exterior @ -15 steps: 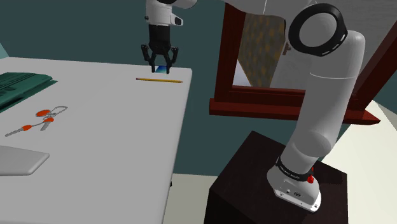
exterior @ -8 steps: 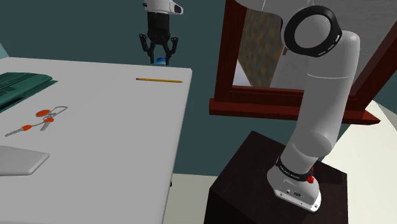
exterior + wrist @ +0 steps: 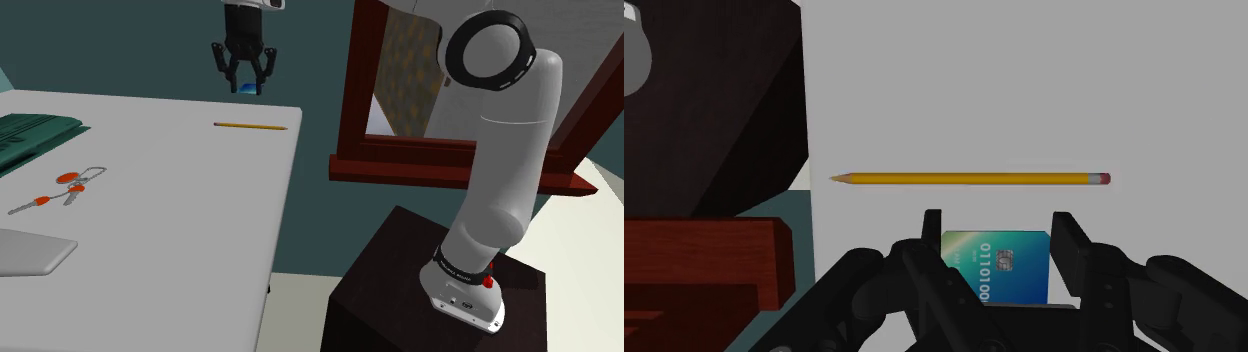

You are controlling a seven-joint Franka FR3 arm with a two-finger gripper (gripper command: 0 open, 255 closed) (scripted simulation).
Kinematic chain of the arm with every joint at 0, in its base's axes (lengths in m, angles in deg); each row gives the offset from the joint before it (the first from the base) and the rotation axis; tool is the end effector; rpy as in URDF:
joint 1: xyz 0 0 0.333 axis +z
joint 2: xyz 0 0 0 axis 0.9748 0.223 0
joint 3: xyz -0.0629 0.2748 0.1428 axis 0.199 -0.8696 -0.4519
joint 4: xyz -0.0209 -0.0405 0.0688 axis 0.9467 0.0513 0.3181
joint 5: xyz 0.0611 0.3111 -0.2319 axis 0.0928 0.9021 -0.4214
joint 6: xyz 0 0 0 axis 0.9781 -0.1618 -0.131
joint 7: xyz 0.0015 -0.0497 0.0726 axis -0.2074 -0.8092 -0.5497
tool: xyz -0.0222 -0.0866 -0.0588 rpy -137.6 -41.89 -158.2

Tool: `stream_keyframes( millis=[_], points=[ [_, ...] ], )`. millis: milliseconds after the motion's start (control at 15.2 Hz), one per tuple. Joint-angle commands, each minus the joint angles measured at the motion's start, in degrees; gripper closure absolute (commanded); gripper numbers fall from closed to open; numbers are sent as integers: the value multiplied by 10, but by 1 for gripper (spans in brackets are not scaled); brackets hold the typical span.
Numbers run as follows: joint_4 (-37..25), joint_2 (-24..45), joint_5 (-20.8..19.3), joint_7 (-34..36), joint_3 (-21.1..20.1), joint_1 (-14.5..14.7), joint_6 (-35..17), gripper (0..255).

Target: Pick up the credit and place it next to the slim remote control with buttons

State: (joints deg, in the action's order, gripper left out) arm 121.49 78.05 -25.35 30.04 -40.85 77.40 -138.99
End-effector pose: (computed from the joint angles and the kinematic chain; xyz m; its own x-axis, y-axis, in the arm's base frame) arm 0.5811 0.1849 0.6549 0.5584 -0.8168 -0.1452 -0.8275 -0.5607 -0.0281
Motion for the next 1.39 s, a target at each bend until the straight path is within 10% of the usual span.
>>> stream_keyframes(
  millis=[0, 1320],
  points=[
    [23, -17, 4, 22, -8, 12, -10, 255],
    [25, -5, -32, 285, -108, 187, -52, 255]
  ],
)
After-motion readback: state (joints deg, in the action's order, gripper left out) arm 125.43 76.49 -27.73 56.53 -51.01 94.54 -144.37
